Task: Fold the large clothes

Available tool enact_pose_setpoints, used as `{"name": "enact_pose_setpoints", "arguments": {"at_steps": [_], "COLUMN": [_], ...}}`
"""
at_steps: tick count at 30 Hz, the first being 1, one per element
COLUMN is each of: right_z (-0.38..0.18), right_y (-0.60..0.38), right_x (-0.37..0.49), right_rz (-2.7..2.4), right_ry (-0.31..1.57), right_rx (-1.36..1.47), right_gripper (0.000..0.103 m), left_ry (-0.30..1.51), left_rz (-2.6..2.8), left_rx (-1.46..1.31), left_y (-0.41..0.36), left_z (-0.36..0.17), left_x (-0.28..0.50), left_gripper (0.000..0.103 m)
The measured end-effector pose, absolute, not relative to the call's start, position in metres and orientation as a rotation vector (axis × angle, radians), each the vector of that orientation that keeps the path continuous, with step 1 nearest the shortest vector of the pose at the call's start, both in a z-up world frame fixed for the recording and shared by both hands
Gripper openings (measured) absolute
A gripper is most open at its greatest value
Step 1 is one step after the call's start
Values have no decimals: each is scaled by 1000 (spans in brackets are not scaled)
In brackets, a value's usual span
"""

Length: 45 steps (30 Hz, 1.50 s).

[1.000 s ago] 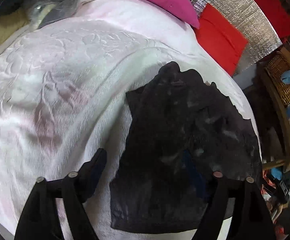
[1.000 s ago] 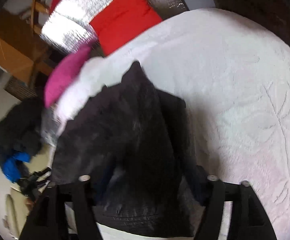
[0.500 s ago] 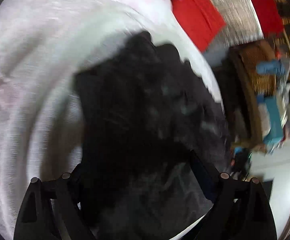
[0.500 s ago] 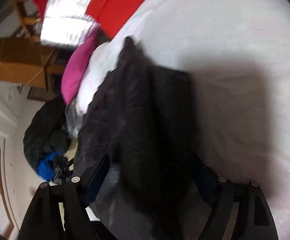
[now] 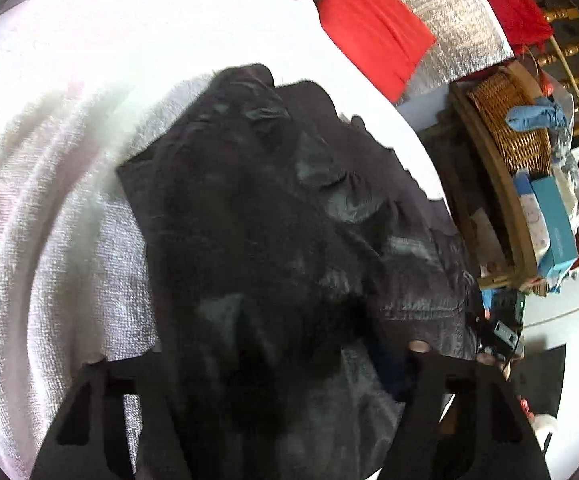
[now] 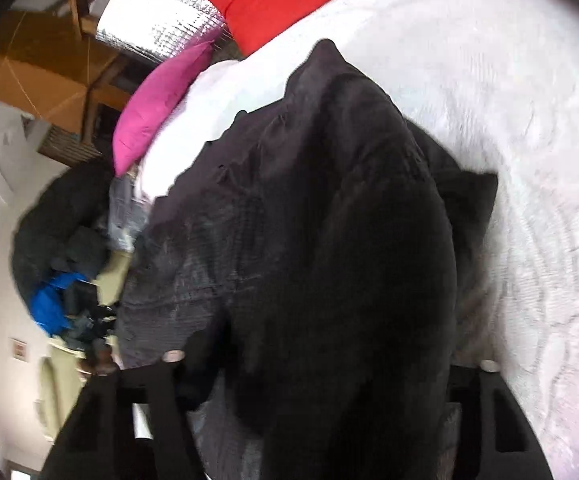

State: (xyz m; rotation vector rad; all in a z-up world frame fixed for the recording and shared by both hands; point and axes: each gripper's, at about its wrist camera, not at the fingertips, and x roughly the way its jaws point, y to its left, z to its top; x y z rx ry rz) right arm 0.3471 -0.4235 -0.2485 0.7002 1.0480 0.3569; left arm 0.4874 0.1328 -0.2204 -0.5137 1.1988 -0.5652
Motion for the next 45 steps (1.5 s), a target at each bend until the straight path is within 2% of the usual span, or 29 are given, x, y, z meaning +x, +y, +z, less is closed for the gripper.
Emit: {"name": "enact_pose_setpoints", "arguments": {"at_steps": [2,5,9,14,16,17,18,20,21,27,30,36,45], "right_z": [-240,-226,-215,-206,-217,-226,-233,-251,-253,-227,-207,-165,-95], "right_y": [-421,-417,-419,-426,-429,-430,-432,-440,-442,-444,-455,-472,-395], "right_x": [342,331,313,292,291,296,298,307,306,292,266,207,143], "right_rz": [356,320,301,297,292,291,286,278,278,177,80,-62,-35], "right_ry": [1021,991,971,962,989,1010,1023,1064,1068,1029,962,775,657], "right_rx": [698,661,663,646,656,673,686,748,771,661,615,585,365], "right_gripper": [41,36,33,33,33,37,49,62,63,65,66,66,68], "left_ry": [1177,1142,1126,1168,1188,1198,1218,1236,1229,1079,946,754,586], "left_rz": [-547,-556,-567,-558,-522,-492,-443,-396,-370,-158,-2,168,206], "left_rx": [-517,-490,-462,-438,-408,-385,-348,-334,-324,-98,22,94,148], "left_y": [134,130,125,121,121,120,117,119,118,106,124,127,102], "left_z": [-216,-205,-189,-190,-195,-199,-205,-211,-209,-168,-140,-88,-27], "left_x": [486,480,468,447,448,450,453,458,458,430,402,337,256], "left_gripper": [46,35,31,31,36,46,54,63,67,69,74,78,80]}}
